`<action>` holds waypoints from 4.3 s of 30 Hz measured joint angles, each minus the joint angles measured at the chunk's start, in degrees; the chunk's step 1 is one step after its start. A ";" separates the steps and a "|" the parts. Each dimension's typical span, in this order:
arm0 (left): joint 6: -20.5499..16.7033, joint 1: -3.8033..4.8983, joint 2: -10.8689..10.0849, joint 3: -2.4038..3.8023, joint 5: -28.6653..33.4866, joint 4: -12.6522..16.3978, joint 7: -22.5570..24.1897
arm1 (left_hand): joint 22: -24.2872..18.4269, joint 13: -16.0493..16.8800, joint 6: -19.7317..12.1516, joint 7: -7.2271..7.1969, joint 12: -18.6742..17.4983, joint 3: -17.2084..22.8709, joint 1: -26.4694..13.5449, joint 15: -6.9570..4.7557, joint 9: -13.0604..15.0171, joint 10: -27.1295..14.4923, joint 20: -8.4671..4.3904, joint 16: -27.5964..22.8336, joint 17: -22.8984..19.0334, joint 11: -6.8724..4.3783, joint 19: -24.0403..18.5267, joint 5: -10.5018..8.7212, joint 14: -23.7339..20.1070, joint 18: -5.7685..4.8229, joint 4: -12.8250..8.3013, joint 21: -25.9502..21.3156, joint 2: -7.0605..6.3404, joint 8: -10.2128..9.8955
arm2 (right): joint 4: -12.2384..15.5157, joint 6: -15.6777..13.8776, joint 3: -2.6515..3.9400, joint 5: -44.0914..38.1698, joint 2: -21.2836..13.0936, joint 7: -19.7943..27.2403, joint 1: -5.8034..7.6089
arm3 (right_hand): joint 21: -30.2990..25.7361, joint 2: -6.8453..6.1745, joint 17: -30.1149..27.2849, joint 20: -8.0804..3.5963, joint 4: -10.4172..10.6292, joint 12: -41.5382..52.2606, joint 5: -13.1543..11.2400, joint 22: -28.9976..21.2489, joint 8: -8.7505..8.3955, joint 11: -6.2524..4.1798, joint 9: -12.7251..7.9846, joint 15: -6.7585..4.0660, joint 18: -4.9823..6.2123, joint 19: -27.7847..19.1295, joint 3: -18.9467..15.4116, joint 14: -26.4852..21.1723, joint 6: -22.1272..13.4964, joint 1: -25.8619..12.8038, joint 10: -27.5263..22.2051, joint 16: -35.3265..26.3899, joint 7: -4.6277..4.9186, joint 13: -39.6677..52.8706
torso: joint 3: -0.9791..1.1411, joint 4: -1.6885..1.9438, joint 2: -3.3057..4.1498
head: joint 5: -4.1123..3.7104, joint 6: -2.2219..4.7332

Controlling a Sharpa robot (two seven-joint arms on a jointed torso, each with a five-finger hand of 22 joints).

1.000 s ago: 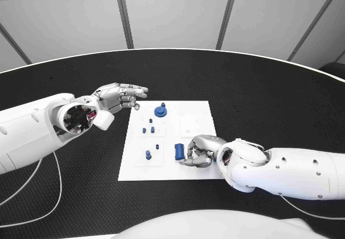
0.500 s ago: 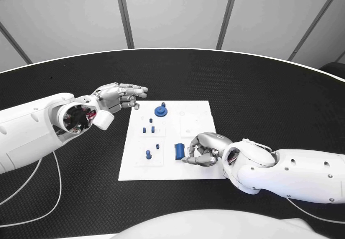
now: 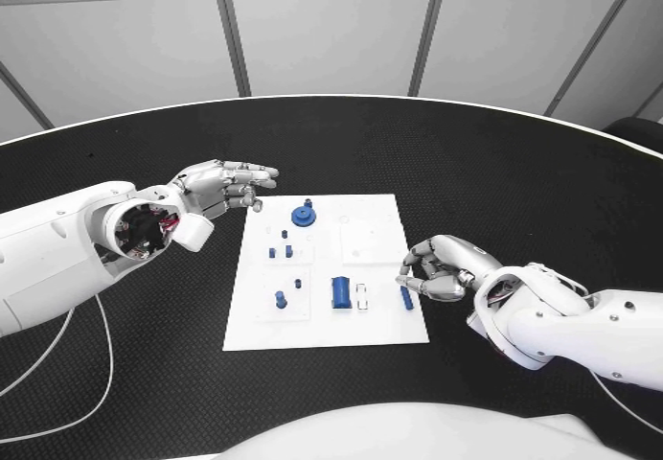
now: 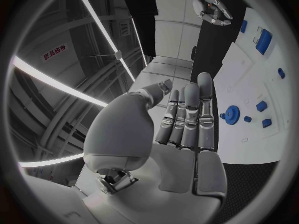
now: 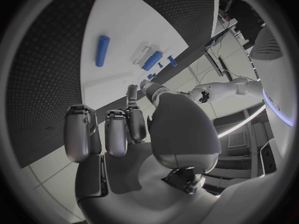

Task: Assemble the parts on the task board

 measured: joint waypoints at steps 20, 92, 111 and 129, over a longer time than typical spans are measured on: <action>0.17 -0.03 -0.02 -0.01 0.00 0.06 0.06 | 0.01 -0.01 0.00 0.00 0.00 0.00 0.00 0.00 0.04 0.00 0.00 0.00 0.00 0.00 0.00 0.00 0.00 0.00 0.00 0.00 0.00 0.00 | -5.30 1.23 -0.29 0.76 2.07 -7.90 -0.08 | -1.22 -2.42 0.00 0.41 0.78 -0.94 0.84 0.00 -1.54 0.40 -0.77 0.38 0.00 -0.01 0.33 0.03 1.24 -3.05 0.01 -0.35 0.59 -0.01 | 0.06 -0.40 -0.17 | -0.99 -0.06; -0.05 -0.02 -1.11 -0.01 0.00 0.74 -0.09 | -0.17 0.03 0.00 0.00 0.00 0.08 0.00 0.00 0.06 0.00 0.00 0.00 0.00 0.00 0.00 0.00 0.00 -0.01 0.57 0.00 0.00 0.00 | -6.75 9.38 -0.89 -7.84 6.11 -13.94 -1.92 | -1.52 -2.46 0.01 0.41 -0.79 -1.84 6.62 0.00 -1.32 0.06 11.10 0.16 0.00 -0.01 1.43 -0.18 3.42 2.49 -0.09 -0.68 -0.35 -0.04 | 0.13 -0.40 -0.21 | -0.38 -1.01; 0.12 -0.02 -0.67 -0.01 0.00 0.65 -0.36 | -0.22 0.02 0.00 0.00 0.00 0.08 0.00 0.00 0.10 0.00 0.00 0.00 0.00 0.00 0.00 0.00 0.00 0.00 0.57 0.00 0.00 0.00 | -0.83 1.93 -0.78 -3.49 4.74 -10.91 -1.88 | -0.43 -1.71 0.00 0.41 -5.56 -0.88 10.00 0.00 0.12 -0.06 3.54 0.18 0.00 -0.01 6.82 -0.18 2.82 0.62 0.03 -0.23 -0.21 0.00 | 0.09 -0.33 -0.25 | -0.47 -0.82; 0.25 -0.01 -0.37 -0.01 0.00 0.61 -0.41 | -0.30 0.06 0.00 0.00 0.00 0.08 0.00 0.00 0.09 0.00 0.20 0.00 0.00 0.00 0.21 0.00 0.00 -0.01 0.57 -0.30 0.00 -0.22 | -5.51 3.38 -0.70 4.30 11.30 -9.03 -1.85 | -0.43 -1.97 0.00 0.41 -8.53 -0.88 9.98 0.00 0.49 -0.06 4.03 0.18 0.00 -0.01 10.27 -0.19 2.56 -1.71 0.03 -0.23 -0.36 -0.01 | 0.05 -0.35 -0.21 | -0.21 -0.73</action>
